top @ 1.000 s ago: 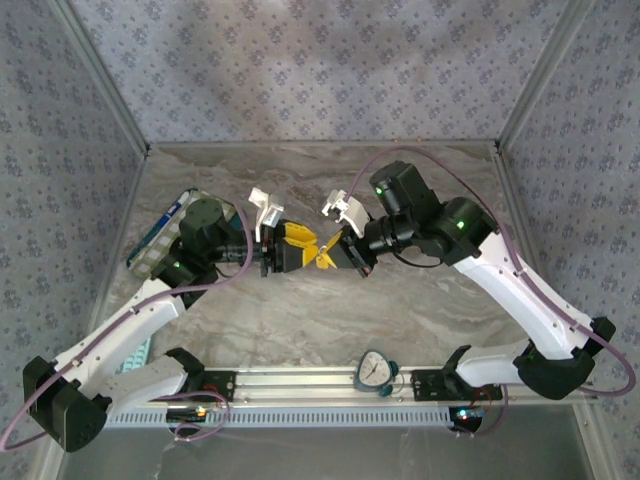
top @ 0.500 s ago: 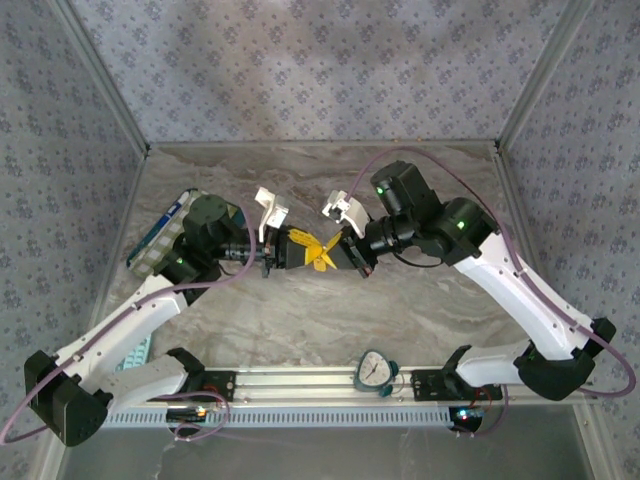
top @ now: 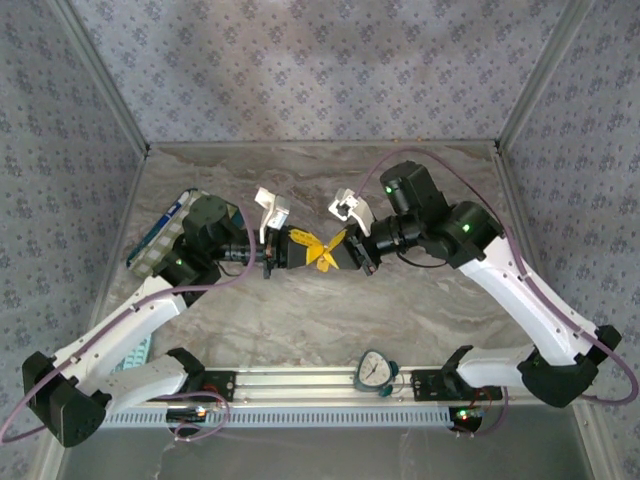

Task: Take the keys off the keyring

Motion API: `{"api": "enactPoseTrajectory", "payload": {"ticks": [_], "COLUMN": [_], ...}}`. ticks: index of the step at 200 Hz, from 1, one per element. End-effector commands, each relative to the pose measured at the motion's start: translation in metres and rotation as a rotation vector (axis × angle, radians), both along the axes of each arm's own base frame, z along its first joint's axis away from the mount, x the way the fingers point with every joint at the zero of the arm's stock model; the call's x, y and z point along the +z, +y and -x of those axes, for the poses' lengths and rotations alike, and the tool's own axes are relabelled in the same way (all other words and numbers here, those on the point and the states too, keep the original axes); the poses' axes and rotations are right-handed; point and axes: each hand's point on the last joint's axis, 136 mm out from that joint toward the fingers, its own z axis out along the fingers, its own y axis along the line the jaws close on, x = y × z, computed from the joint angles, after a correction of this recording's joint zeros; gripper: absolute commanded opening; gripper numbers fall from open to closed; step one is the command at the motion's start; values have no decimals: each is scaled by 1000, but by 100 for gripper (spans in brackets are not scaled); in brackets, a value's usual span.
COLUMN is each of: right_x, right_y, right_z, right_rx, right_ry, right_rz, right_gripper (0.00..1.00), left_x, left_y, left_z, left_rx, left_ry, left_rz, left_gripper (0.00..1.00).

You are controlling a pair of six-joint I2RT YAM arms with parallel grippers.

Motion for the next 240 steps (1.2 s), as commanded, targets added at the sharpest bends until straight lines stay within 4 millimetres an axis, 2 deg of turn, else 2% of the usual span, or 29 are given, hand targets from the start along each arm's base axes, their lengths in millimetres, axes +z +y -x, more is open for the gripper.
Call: {"api": "enactPoseTrajectory", "payload": {"ticks": [1,32,68,103,152,161,193,240], "right_x": [22,22,22,17,18,19,17,15], "right_y": [-1,0,2,4,8,8,9,2], "right_z": [3,6,9,11,9,9,8,6], "right_rx": [6,25,41,56,55,57,56,34], "right_ry": [-12,6,16,35,45,46,54,55], "right_rz": [-108,-124,-139,-141,-163,-167,-167,-150], "right_gripper": [15,20,32,36,24,16,0,0], "left_x": [15,17,19,21,23,23,24,23], "left_y": [5,6,6,8,8,8,10,15], "left_z": [1,-1,-2,-2,-2,-2,-1,-3], "left_rx": [32,44,55,63,61,62,65,92], "left_ry": [-38,-38,-40,-45,-43,-41,-45,-52], "left_rz": [40,47,57,62,72,72,76,79], "left_gripper": [0,0,0,0,0,0,0,0]}}
